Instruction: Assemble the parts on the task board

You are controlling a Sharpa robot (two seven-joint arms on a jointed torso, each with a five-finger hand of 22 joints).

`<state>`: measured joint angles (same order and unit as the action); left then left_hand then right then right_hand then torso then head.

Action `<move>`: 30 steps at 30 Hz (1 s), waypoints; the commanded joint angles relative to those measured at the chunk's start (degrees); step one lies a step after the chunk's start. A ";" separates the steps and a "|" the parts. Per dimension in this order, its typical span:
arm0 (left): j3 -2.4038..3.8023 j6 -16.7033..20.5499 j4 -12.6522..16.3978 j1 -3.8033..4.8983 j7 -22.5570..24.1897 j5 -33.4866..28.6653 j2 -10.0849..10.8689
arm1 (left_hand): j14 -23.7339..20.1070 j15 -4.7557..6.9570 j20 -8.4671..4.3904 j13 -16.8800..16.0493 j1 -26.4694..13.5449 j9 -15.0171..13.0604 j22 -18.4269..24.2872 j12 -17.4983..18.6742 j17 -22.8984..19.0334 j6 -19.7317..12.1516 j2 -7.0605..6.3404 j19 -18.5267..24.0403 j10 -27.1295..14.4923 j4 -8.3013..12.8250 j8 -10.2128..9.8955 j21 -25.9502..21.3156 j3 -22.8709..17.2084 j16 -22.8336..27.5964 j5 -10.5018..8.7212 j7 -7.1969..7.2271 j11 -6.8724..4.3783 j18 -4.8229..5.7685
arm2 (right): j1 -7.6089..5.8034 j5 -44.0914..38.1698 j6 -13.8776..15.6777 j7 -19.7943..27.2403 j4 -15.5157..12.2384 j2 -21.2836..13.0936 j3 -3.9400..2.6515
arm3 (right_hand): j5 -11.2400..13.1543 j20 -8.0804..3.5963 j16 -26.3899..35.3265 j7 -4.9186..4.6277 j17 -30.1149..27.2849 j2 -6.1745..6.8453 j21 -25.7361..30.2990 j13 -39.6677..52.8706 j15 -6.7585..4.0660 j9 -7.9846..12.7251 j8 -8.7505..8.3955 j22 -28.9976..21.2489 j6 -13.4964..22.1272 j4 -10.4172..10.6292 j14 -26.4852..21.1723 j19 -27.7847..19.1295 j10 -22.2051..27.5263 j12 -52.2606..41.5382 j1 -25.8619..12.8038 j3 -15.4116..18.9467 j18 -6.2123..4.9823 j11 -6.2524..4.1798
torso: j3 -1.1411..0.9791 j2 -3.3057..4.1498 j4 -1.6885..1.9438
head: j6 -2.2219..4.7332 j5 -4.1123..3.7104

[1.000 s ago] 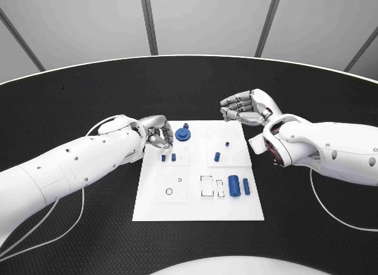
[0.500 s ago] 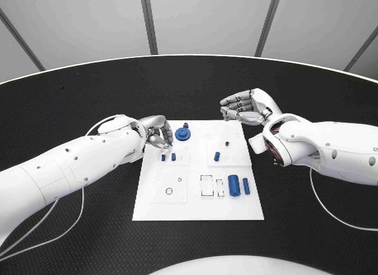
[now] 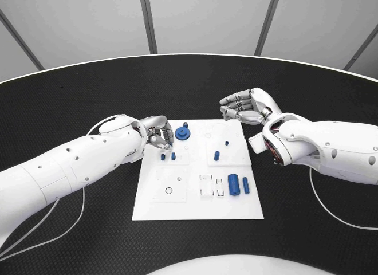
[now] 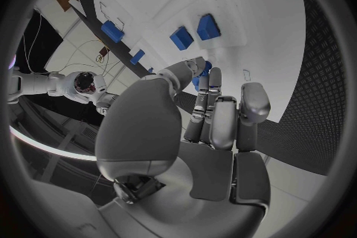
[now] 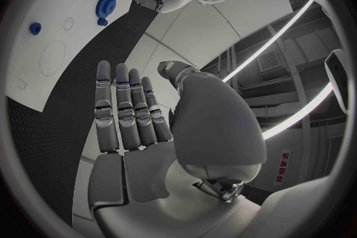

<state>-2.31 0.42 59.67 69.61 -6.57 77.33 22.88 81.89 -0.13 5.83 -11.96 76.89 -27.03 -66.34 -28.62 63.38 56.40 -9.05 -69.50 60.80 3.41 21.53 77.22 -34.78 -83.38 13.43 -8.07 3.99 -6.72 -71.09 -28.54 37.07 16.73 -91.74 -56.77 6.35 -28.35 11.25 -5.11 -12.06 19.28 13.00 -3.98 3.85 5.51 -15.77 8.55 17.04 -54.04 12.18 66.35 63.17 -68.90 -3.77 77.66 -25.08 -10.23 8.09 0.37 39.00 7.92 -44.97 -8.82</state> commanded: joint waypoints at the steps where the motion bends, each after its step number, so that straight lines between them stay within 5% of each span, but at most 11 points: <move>1: 0.00 -0.06 -0.06 0.00 -0.06 0.00 -0.01 | 0.20 -0.09 0.10 -0.07 0.30 -0.02 0.00 0.31 -0.21 0.10 0.48 -0.03 0.50 0.06 0.14 0.08 -0.36 0.08 0.27 -0.27 0.08 0.63 | 0.00 0.00 0.00 0.00 0.00 0.00 0.00 | -0.36 0.15 0.10 0.04 -0.07 -0.22 -0.23 -0.07 -0.05 -0.03 -0.03 -0.07 -0.36 0.11 0.24 0.34 -0.04 -0.06 -0.04 -0.32 -0.22 -0.03 | 0.02 -0.04 0.04 | -0.08 -0.04; 15: -0.01 -0.90 -0.69 -0.01 -1.39 0.00 -0.37 | 0.71 -0.30 0.22 -0.09 0.21 -0.03 0.56 0.97 1.72 -0.39 0.45 0.48 0.18 0.11 -0.40 -0.25 -0.48 -0.36 0.12 -0.54 0.36 0.51 | 0.00 0.00 0.01 0.00 -0.07 -0.03 0.00 | -0.36 0.15 0.10 0.04 -0.07 -0.22 -0.23 -0.07 -0.05 -0.03 -0.03 -0.07 -0.36 0.11 0.24 0.34 -0.04 -0.06 -0.04 -0.32 -0.22 -0.03 | 0.00 0.01 -0.02 | -0.09 -0.05; 21: -0.01 -1.16 -0.87 -0.02 -1.54 -0.02 -0.48 | 1.43 -0.86 0.64 -0.03 0.12 0.07 1.50 2.17 4.98 -1.65 0.32 1.38 -0.59 0.22 -1.64 -0.85 -0.69 -1.18 0.06 -1.16 0.99 0.29 | 0.00 0.00 0.04 -0.01 -0.12 -0.06 0.00 | -0.36 0.15 0.10 0.04 -0.07 -0.22 -0.23 -0.07 -0.05 -0.03 -0.03 -0.07 -0.36 0.11 0.24 0.34 -0.04 -0.06 -0.04 -0.32 -0.22 -0.03 | -0.02 -0.03 0.02 | -0.20 -0.17; 30: -0.01 -1.42 -0.96 -0.03 -1.41 -0.03 -0.46 | 0.62 -1.27 1.14 -0.21 0.02 0.65 1.84 2.79 3.34 -4.45 0.03 1.77 -0.36 0.26 -3.94 -1.13 -0.96 -0.72 0.03 -1.64 1.37 0.18 | 0.00 0.00 0.06 -0.02 -0.12 -0.08 0.00 | -0.43 0.14 0.15 0.03 -0.09 -0.17 -0.23 -0.08 -0.05 -0.02 -0.05 -0.31 -0.34 0.00 0.24 0.39 -0.03 -0.03 -0.14 -0.42 -0.20 -0.02 | 0.00 -0.06 0.02 | -0.23 -0.25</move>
<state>-2.32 -0.98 58.72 69.58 -7.98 77.30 22.41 82.61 -1.27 6.84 -12.08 77.37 -26.43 -64.55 -26.16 66.81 52.51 -8.70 -68.08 60.20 3.62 17.98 76.33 -35.37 -84.32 13.27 -9.71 5.24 -6.72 -71.09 -28.54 37.13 16.72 -91.86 -56.85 6.35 -28.57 11.25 -5.11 -12.06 19.28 13.00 -3.98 3.85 5.51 -15.77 8.55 16.78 -54.04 12.18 66.35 63.17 -68.90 -3.77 77.66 -25.08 -10.23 8.09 0.35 38.97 7.93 -45.18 -9.03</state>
